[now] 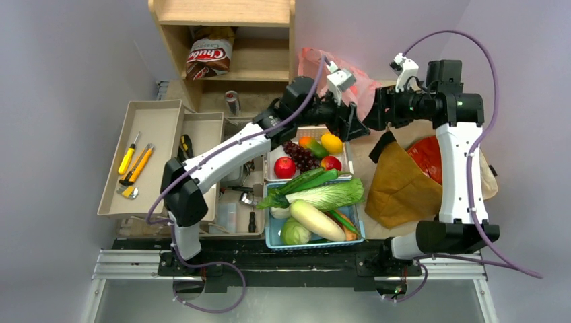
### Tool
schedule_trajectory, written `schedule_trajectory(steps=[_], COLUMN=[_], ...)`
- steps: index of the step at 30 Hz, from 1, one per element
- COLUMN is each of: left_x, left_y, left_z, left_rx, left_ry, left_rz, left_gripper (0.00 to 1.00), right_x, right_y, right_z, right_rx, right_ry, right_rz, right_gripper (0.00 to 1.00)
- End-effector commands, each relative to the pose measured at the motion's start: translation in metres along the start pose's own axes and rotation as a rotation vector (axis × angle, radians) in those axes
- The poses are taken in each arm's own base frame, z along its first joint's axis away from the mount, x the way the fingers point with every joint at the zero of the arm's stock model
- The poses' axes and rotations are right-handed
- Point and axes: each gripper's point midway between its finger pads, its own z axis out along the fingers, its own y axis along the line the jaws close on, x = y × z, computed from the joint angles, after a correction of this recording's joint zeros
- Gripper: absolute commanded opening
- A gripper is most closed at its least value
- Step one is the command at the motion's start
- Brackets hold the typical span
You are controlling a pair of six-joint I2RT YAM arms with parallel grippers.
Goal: Untie the knot of the grocery bags and take out the mixed food
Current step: Pick up the fake candies from the takeout bag.
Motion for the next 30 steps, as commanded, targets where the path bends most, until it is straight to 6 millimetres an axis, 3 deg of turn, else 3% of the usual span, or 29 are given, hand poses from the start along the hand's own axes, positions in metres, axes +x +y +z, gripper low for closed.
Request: schedule_trajectory(steps=[1, 5, 8, 10, 14, 16, 20, 25, 28, 30], left_x=[-0.012, -0.018, -0.021, -0.022, -0.027, -0.022, -0.018, 0.005, 0.025, 0.042], left_y=[-0.010, -0.021, -0.033, -0.043, -0.071, -0.072, -0.045, -0.015, -0.009, -0.002], left_z=[0.025, 0.040, 0.041, 0.041, 0.046, 0.060, 0.087, 0.114, 0.117, 0.114], left_rx=[-0.048, -0.035, 0.003, 0.033, 0.069, 0.036, -0.111, -0.215, -0.221, -0.229], left_ry=[-0.086, -0.152, -0.199, -0.206, -0.252, -0.238, -0.221, -0.127, -0.058, 0.001], left_rz=[0.067, 0.032, 0.017, 0.022, 0.115, 0.107, 0.082, 0.115, 0.152, 0.177], left_gripper=[0.78, 0.76, 0.75, 0.75, 0.78, 0.80, 0.80, 0.80, 0.69, 0.56], right_x=[-0.006, -0.027, -0.048, -0.054, -0.049, -0.038, -0.009, 0.054, 0.086, 0.106], right_y=[0.002, 0.002, 0.001, -0.016, -0.073, -0.090, -0.110, -0.131, -0.134, -0.136], right_z=[-0.001, -0.017, -0.046, -0.068, -0.122, -0.137, -0.164, -0.198, -0.210, -0.213], right_rx=[0.000, 0.044, 0.100, 0.196, 0.413, 0.526, 0.703, 0.942, 1.000, 1.019], right_ry=[-0.038, -0.116, -0.208, -0.191, -0.196, -0.171, -0.109, 0.114, 0.217, 0.273], right_rz=[0.010, -0.010, -0.038, -0.052, 0.077, 0.093, 0.111, 0.104, 0.109, 0.124], right_gripper=[0.70, 0.69, 0.68, 0.68, 0.69, 0.70, 0.78, 0.83, 0.86, 0.88])
